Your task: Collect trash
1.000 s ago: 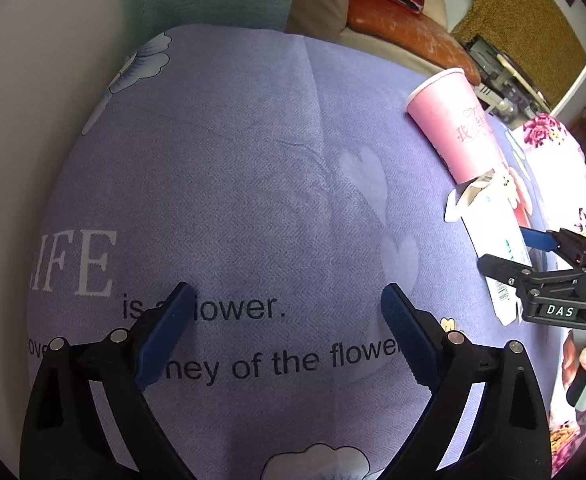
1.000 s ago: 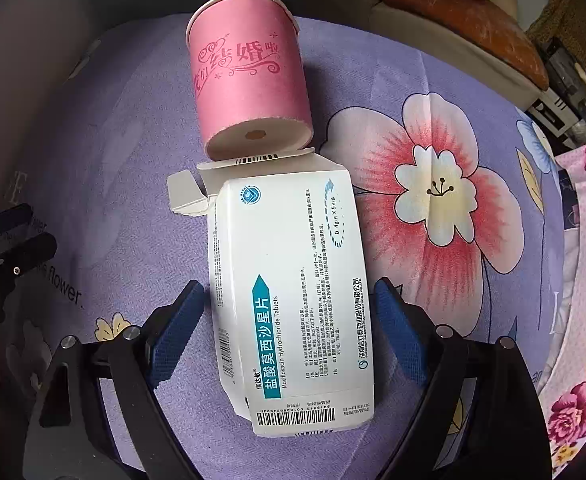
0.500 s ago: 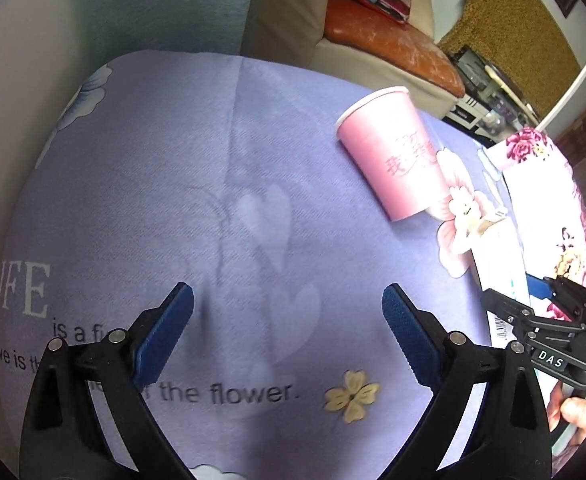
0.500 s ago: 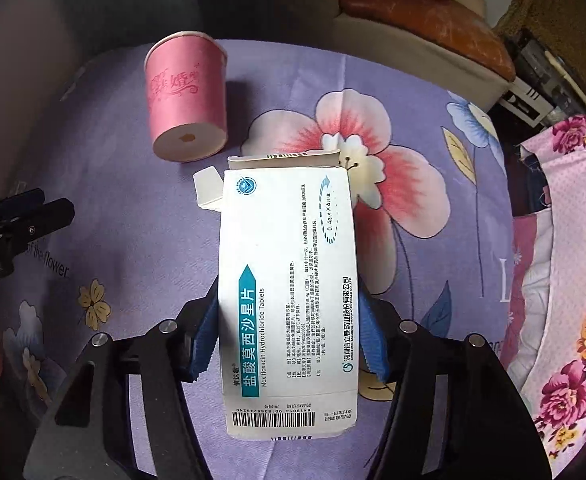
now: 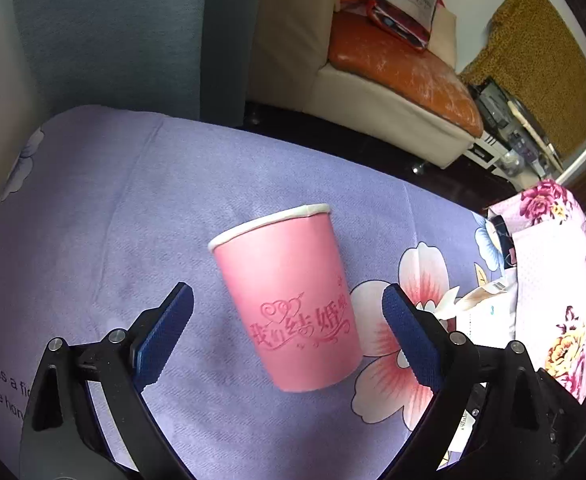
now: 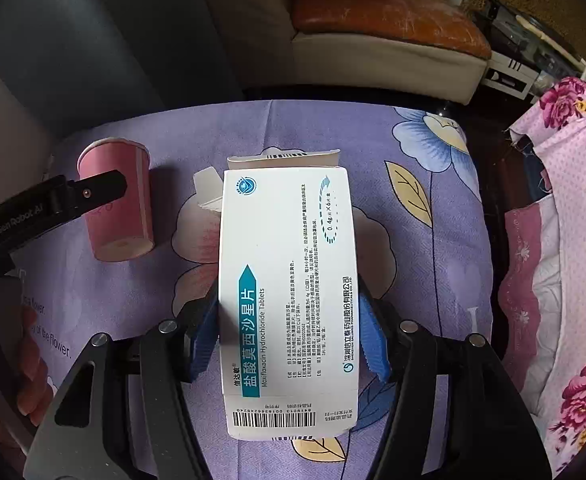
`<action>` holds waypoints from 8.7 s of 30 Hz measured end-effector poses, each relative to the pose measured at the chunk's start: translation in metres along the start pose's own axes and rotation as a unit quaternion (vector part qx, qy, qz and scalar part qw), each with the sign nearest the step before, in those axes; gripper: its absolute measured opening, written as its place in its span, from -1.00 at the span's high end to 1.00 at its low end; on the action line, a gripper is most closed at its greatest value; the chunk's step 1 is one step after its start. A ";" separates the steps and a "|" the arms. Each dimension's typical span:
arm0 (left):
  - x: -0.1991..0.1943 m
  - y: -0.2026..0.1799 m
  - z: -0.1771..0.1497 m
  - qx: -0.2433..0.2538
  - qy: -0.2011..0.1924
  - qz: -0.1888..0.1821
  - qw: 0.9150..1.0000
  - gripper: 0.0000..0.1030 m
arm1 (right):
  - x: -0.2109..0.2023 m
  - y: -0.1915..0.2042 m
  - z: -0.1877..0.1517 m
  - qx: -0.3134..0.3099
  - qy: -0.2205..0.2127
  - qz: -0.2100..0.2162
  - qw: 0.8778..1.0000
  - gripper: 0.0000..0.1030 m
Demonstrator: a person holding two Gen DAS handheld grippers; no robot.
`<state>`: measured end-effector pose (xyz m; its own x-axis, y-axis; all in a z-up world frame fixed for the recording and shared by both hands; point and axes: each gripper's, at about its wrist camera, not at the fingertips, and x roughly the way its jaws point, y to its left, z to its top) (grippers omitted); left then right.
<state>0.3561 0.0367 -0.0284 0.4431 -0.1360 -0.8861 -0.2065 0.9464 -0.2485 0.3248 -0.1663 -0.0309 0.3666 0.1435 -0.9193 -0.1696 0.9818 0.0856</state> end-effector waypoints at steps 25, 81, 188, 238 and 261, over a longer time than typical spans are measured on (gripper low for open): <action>-0.027 -0.002 -0.094 0.120 0.009 0.001 0.993 -0.27 | -0.042 -0.014 -0.071 0.043 -0.050 0.026 0.997 -0.12; -0.117 -0.237 -0.352 0.370 0.044 -0.049 0.927 -0.28 | -0.222 -0.214 -0.363 0.276 -0.210 0.000 0.938 -0.13; -0.037 -0.236 -0.307 0.343 0.064 -0.078 0.934 -0.75 | -0.140 -0.227 -0.291 0.265 -0.085 -0.076 0.958 -0.38; -0.136 -0.157 -0.316 0.300 0.007 -0.045 0.953 -0.92 | -0.235 -0.118 -0.335 0.157 -0.115 -0.114 0.974 -0.86; -0.146 -0.130 -0.330 0.299 -0.012 -0.045 0.953 -0.92 | -0.223 -0.092 -0.345 0.143 -0.104 -0.115 0.978 -0.86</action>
<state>0.0301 -0.1635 0.0045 0.4571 -0.2251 -0.8605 0.3645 0.9299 -0.0496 -0.0566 -0.3315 0.0333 0.5474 -0.0922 -0.8318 0.1913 0.9814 0.0171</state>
